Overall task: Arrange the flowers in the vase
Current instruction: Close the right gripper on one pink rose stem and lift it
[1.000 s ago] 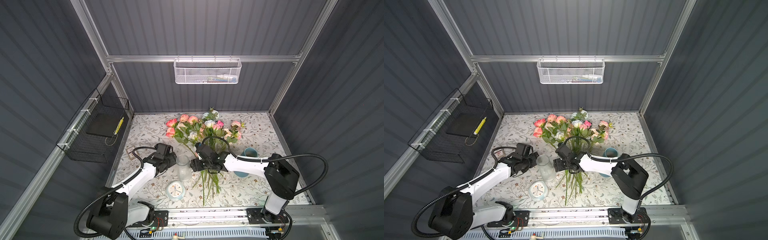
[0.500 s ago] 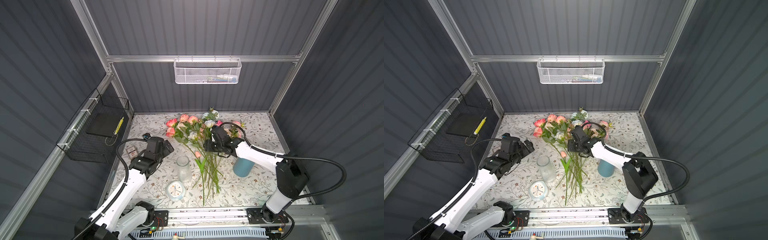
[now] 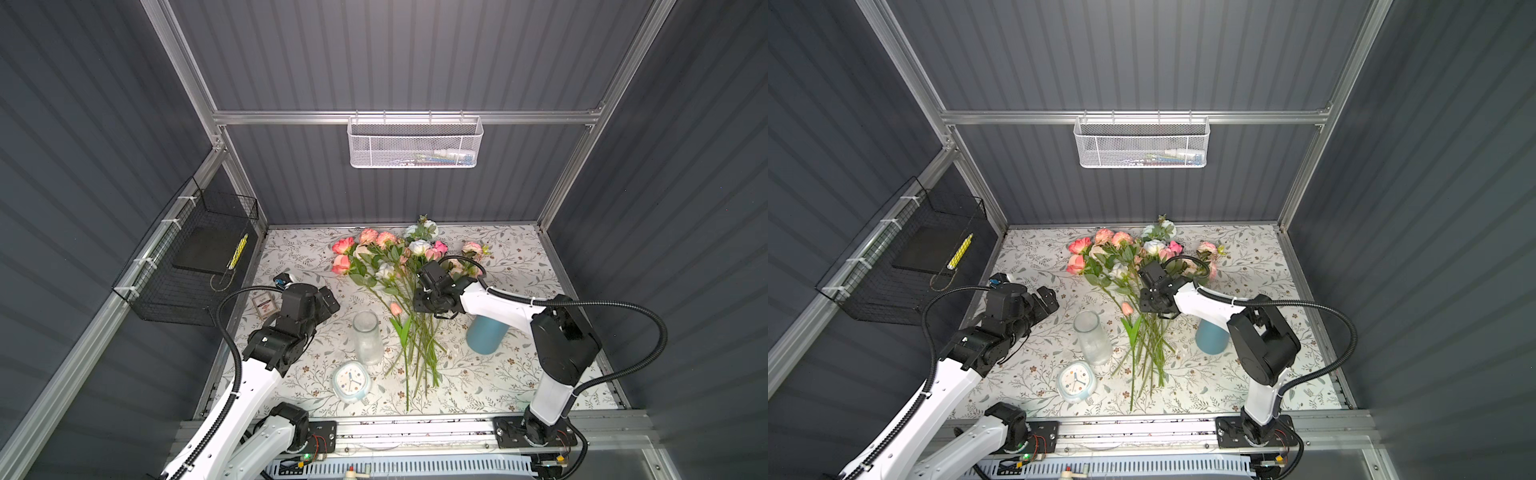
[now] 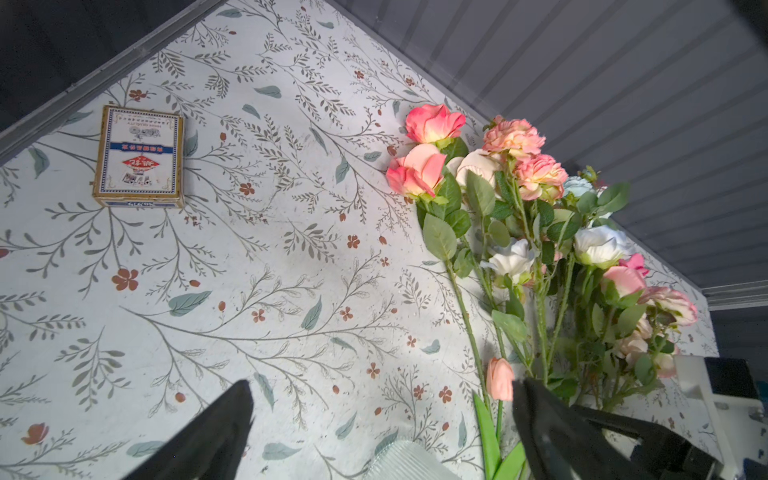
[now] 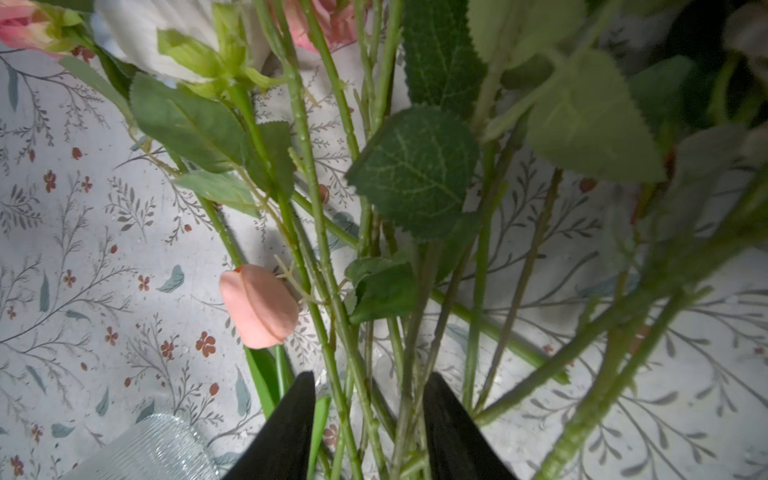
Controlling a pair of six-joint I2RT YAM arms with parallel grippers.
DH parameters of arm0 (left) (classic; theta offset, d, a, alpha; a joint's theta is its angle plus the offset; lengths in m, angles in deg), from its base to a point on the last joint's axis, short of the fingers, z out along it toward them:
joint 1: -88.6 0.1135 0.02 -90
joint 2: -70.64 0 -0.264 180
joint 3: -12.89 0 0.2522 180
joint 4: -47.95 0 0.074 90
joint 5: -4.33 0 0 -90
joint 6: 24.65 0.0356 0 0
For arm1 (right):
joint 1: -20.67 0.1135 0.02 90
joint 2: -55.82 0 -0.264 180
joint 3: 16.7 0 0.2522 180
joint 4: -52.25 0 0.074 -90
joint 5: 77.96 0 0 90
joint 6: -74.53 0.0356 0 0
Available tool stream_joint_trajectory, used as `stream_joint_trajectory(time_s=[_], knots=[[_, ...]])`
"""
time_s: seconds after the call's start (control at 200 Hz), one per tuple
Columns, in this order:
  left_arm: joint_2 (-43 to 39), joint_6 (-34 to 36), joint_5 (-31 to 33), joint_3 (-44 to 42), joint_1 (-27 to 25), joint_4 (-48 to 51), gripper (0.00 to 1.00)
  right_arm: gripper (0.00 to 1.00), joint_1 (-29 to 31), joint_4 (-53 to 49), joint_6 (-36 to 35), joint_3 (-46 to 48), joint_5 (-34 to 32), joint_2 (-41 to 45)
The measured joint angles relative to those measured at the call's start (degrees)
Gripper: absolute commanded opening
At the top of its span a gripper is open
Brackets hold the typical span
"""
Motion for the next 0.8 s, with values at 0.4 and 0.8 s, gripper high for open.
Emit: stream_joint_trajectory(time_s=[0.4,0.8], knots=[[-0.39,0.0,0.42,-0.11,0.0,1.42,1.0,0.04,-0.33,1.33,-1.66,0.17,-0.98,-3.48],[-0.52,0.0,0.44,-0.09,0.0,2.6,1.0,0.0,-0.33,7.06,-8.11,3.23,-6.16,10.86]])
